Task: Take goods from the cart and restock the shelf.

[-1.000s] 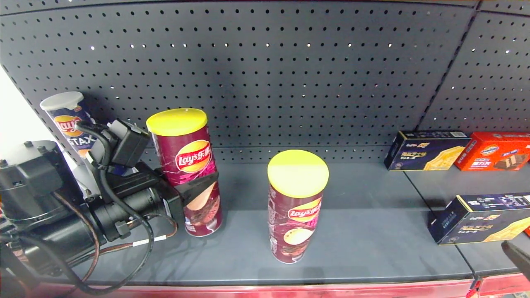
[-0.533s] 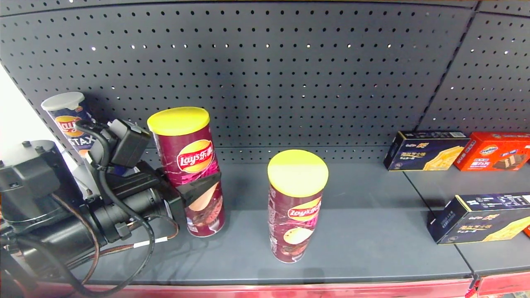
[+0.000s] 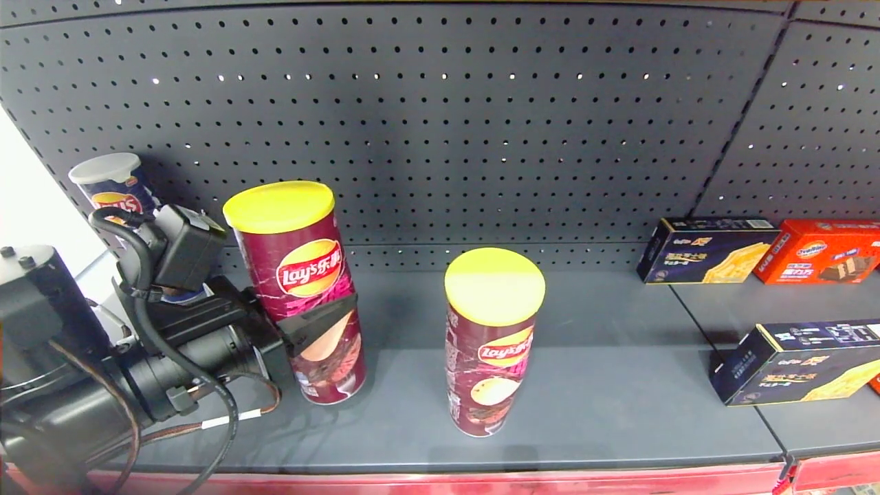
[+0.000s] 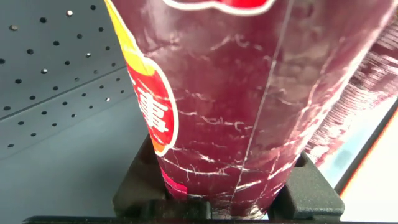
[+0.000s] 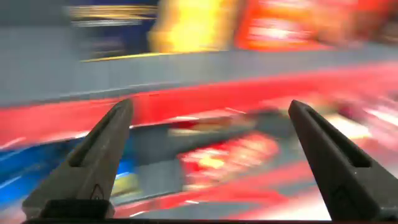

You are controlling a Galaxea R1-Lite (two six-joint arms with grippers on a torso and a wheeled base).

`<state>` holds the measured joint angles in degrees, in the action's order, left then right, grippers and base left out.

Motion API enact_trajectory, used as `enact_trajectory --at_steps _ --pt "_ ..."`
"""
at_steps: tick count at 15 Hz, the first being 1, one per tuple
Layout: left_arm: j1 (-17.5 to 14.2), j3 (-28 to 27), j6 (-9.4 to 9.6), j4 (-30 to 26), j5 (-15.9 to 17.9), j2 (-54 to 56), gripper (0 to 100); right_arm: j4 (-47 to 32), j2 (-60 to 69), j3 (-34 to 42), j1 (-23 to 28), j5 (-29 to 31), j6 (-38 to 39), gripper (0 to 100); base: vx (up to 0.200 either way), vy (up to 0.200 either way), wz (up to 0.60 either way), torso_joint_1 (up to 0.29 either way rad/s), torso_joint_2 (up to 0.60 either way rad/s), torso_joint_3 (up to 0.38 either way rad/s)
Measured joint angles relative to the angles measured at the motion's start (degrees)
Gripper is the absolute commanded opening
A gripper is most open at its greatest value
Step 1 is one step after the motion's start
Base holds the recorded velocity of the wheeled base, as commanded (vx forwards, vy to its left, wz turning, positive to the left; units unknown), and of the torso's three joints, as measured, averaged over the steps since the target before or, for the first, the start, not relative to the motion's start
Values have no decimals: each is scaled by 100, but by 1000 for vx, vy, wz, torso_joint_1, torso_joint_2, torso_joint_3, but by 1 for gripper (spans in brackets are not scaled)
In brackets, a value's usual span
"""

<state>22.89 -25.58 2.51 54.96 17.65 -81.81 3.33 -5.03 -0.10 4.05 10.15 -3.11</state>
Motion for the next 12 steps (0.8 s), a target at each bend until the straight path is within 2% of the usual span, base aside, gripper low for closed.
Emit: enact_trajectory --at_steps 1,2,4,12 --pt "12 4 2 4 9 17 0 -13 5 2 0 -756 10 100 0 0 0 0 0 0" --pt "30 4 2 13 9 28 0 -119 7 5 0 -1161 33 100 0 0 0 0 0 0" --pt "63 -13 0 15 5 48 0 -333 9 2 0 -1100 278 100 0 0 0 0 0 0" --pt "59 -79 -17 -40 40 185 0 -344 11 0 -50 -1102 286 100 0 0 0 0 0 0"
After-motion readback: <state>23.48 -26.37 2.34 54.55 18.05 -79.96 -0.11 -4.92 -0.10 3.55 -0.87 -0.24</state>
